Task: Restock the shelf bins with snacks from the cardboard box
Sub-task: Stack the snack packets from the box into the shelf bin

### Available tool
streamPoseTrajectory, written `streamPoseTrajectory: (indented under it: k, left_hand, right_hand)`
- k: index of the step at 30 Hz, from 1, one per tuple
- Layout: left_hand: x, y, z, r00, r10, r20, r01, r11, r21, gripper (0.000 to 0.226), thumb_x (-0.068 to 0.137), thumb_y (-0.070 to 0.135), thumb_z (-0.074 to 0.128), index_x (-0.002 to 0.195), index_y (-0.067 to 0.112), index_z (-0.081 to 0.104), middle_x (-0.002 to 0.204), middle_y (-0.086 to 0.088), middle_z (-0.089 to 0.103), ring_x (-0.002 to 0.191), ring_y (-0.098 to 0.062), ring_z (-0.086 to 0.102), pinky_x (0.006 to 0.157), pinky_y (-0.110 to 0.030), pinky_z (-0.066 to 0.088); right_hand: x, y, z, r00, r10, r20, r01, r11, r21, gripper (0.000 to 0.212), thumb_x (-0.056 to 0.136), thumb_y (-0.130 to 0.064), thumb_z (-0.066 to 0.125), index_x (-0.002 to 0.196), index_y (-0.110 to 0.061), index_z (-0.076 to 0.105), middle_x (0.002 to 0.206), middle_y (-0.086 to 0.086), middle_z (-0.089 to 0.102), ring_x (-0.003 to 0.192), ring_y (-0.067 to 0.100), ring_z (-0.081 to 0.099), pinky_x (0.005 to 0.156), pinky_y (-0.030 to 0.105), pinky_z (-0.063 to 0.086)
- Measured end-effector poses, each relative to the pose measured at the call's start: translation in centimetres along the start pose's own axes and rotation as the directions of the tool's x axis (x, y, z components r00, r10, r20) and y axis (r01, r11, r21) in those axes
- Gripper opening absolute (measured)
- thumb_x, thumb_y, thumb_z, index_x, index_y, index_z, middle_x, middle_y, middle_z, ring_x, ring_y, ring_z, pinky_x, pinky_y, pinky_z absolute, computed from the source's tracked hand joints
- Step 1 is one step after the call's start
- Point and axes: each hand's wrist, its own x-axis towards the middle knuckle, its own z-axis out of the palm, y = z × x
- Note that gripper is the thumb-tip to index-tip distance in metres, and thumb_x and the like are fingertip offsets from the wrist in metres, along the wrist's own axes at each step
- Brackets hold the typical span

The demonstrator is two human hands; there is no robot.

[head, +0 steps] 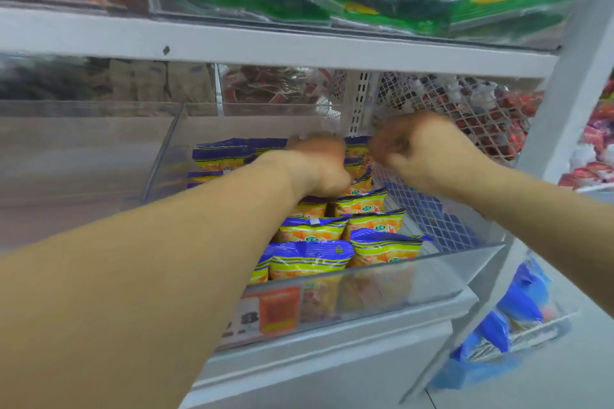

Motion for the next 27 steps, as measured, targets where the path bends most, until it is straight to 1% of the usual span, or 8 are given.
streamPoseTrajectory:
  k: [2, 5, 10, 15, 19, 22, 24, 27]
  left_hand:
    - [-2.1, 1.3, -2.3, 0.993, 0.056, -0.101, -0.059, 0.998, -0.029, 0.027, 0.091, 0.037, 0.057, 0.101, 0.013, 0.063, 0.109, -0.011, 0.067, 0.096, -0.031, 0.061, 0.082, -0.035, 0.050]
    - [-7.5, 3.0, -4.7, 0.945, 0.099, -0.313, -0.141, 0.983, -0.116, 0.023, 0.088, 0.032, 0.054, 0.096, 0.015, 0.068, 0.097, -0.007, 0.071, 0.093, -0.033, 0.064, 0.081, -0.039, 0.053]
    - [-18.2, 5.6, -3.7, 0.821, 0.116, -0.560, -0.342, 0.885, -0.318, 0.019, 0.085, 0.029, 0.050, 0.077, 0.018, 0.064, 0.070, 0.005, 0.063, 0.069, -0.022, 0.058, 0.065, -0.040, 0.048]
    - [-28.2, 6.0, 6.7, 0.993, 0.084, -0.080, -0.112, 0.873, -0.475, 0.017, 0.091, 0.025, 0.058, 0.079, 0.017, 0.065, 0.065, 0.007, 0.060, 0.064, -0.012, 0.053, 0.065, -0.037, 0.045]
    - [-37.0, 5.0, 14.7, 0.940, 0.007, 0.341, 0.152, 0.886, -0.438, 0.013, 0.092, 0.031, 0.060, 0.094, 0.020, 0.066, 0.090, 0.005, 0.068, 0.085, -0.014, 0.063, 0.077, -0.036, 0.051]
    - [-41.9, 4.9, 18.1, 0.852, -0.041, 0.521, 0.243, 0.914, -0.325, 0.024, 0.090, 0.033, 0.061, 0.108, 0.018, 0.064, 0.108, -0.002, 0.065, 0.104, -0.021, 0.062, 0.087, -0.035, 0.049]
    - [-44.0, 5.3, 19.5, 0.826, -0.035, 0.563, 0.210, 0.945, -0.251, 0.035, 0.089, 0.035, 0.062, 0.119, 0.018, 0.060, 0.120, -0.004, 0.061, 0.116, -0.023, 0.056, 0.097, -0.034, 0.044]
    - [-45.2, 5.8, 19.9, 0.830, -0.037, 0.556, 0.160, 0.972, -0.175, 0.044, 0.086, 0.039, 0.066, 0.125, 0.020, 0.057, 0.127, -0.003, 0.055, 0.123, -0.024, 0.048, 0.103, -0.034, 0.035]
  right_hand:
    - [-4.1, -1.8, -2.0, 0.999, 0.032, -0.021, -0.028, 0.984, 0.177, 0.011, 0.087, -0.015, 0.072, 0.087, -0.026, 0.073, 0.076, -0.013, 0.071, 0.065, -0.004, 0.063, 0.067, 0.006, 0.046]
    - [-10.4, -4.4, -5.2, 0.991, 0.129, 0.041, -0.132, 0.865, 0.484, 0.011, 0.084, -0.010, 0.074, 0.081, -0.021, 0.070, 0.068, -0.002, 0.070, 0.057, 0.006, 0.063, 0.061, 0.018, 0.052]
    - [-18.9, -7.7, -4.9, 0.871, 0.183, 0.456, -0.470, 0.581, 0.664, 0.008, 0.085, 0.002, 0.072, 0.082, -0.004, 0.070, 0.065, 0.012, 0.066, 0.057, 0.018, 0.064, 0.055, 0.028, 0.056]
    - [-27.5, -9.1, 3.6, 0.598, 0.128, 0.791, -0.497, 0.834, 0.240, 0.031, 0.069, -0.042, 0.071, 0.084, -0.014, 0.072, 0.073, -0.001, 0.071, 0.068, 0.020, 0.068, 0.076, 0.038, 0.061]
    - [-34.9, -10.6, 9.4, 0.379, 0.003, 0.925, -0.288, 0.951, 0.115, 0.046, 0.073, -0.036, 0.077, 0.112, -0.015, 0.064, 0.093, -0.002, 0.065, 0.084, 0.018, 0.061, 0.080, 0.033, 0.054]
    - [-38.0, -11.0, 10.7, 0.369, -0.009, 0.930, -0.121, 0.991, 0.058, 0.073, 0.068, -0.041, 0.084, 0.129, -0.019, 0.051, 0.139, 0.007, 0.050, 0.134, 0.028, 0.041, 0.103, 0.039, 0.046]
    - [-38.6, -11.0, 10.3, 0.340, 0.029, 0.940, -0.069, 0.998, -0.005, 0.094, 0.064, -0.046, 0.089, 0.141, -0.022, 0.040, 0.150, 0.012, 0.030, 0.138, 0.036, 0.030, 0.108, 0.043, 0.042]
    - [-38.7, -10.8, 9.9, 0.385, 0.099, 0.917, -0.194, 0.981, -0.025, 0.107, 0.071, -0.045, 0.084, 0.156, -0.025, 0.022, 0.144, 0.012, 0.041, 0.137, 0.032, 0.037, 0.107, 0.033, 0.042]
